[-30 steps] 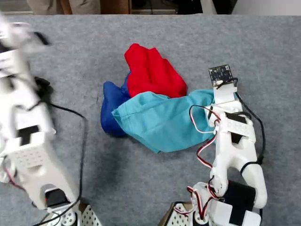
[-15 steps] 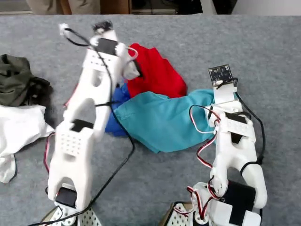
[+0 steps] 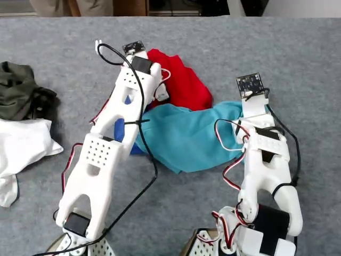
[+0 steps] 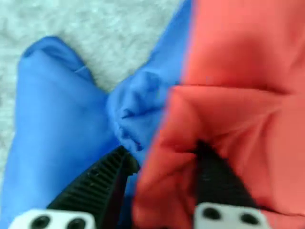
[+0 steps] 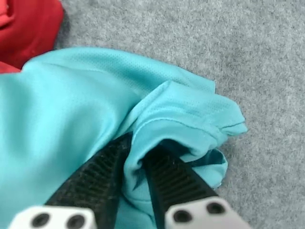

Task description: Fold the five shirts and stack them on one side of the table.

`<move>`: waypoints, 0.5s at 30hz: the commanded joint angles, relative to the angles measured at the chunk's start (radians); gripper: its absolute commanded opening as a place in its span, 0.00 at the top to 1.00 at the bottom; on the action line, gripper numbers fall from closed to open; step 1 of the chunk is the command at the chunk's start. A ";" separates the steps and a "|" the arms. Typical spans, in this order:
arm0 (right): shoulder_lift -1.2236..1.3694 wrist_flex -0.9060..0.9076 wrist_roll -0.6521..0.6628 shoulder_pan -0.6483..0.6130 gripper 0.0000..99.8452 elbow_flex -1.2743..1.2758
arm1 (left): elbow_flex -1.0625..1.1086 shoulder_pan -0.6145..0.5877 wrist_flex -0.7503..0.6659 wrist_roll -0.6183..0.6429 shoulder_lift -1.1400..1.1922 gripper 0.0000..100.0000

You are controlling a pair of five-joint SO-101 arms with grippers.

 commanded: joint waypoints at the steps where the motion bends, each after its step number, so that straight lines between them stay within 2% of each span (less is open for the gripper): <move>1: 0.002 -0.017 0.012 -0.019 1.00 0.001 | -0.075 -0.041 0.005 0.006 0.047 0.98; 7: 0.002 -0.020 0.012 -0.019 1.00 0.001 | -0.238 -0.180 0.143 -0.005 0.050 0.98; 15: 0.002 -0.020 0.012 -0.019 1.00 0.001 | -0.442 -0.479 0.149 -0.072 -0.062 0.98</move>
